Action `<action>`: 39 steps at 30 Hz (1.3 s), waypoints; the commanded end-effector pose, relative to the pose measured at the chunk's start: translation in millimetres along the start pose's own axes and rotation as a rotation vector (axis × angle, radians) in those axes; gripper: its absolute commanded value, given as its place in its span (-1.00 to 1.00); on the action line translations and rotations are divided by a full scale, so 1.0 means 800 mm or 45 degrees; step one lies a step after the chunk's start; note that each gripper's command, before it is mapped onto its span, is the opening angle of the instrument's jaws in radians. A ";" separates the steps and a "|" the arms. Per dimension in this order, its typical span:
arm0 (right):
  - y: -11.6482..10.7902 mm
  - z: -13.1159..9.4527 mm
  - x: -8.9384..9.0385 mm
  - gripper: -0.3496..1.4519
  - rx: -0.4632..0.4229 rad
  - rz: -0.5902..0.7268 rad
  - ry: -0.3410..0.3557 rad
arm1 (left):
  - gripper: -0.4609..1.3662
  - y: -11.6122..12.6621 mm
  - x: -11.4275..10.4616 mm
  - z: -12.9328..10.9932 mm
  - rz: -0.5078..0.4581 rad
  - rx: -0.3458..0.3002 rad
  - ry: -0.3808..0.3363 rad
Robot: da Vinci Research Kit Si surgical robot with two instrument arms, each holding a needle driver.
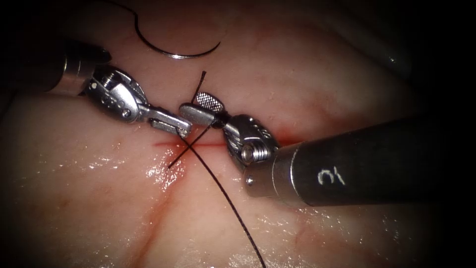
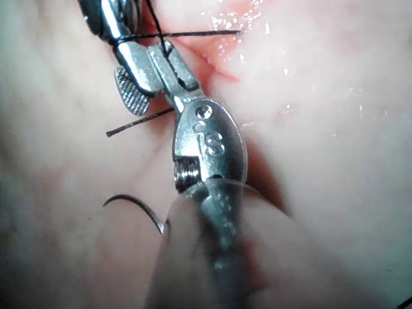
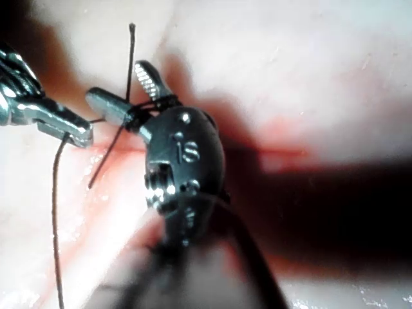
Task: Wound Closure
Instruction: Grab the suture tail with the right tool, then tension the suture by pulling down with the right tool and up with the left
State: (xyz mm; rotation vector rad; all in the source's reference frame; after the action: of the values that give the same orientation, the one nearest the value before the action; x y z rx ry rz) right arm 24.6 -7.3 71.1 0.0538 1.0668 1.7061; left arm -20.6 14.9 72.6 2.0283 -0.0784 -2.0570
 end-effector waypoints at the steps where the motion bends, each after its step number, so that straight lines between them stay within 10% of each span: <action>1: 0.0001 0.0000 0.0002 0.28 -0.015 0.009 0.008 | -0.88 0.0000 0.0000 0.0001 0.000 -0.011 -0.001; 16: 0.0000 0.0047 0.0002 0.22 -0.018 0.029 0.018 | -0.88 -0.0006 -0.0003 0.0006 -0.002 -0.006 -0.004; 18: -0.0003 0.0053 0.0000 -0.01 -0.009 0.030 0.014 | -0.88 -0.0007 -0.0004 0.0004 -0.002 -0.006 -0.003; 20: -0.0007 0.0054 -0.0003 -0.99 -0.005 0.030 0.006 | -0.88 -0.0008 -0.0005 0.0002 -0.003 -0.007 -0.002; 39: -0.0060 0.0002 -0.0017 -1.00 0.109 -0.040 -0.044 | -0.88 -0.0067 -0.0046 -0.0053 -0.179 0.053 -0.068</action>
State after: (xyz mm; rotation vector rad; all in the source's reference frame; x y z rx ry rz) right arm 29.2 -8.4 68.2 0.1256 1.1158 1.6203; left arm -17.0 22.4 75.1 2.0657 0.0095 -2.2260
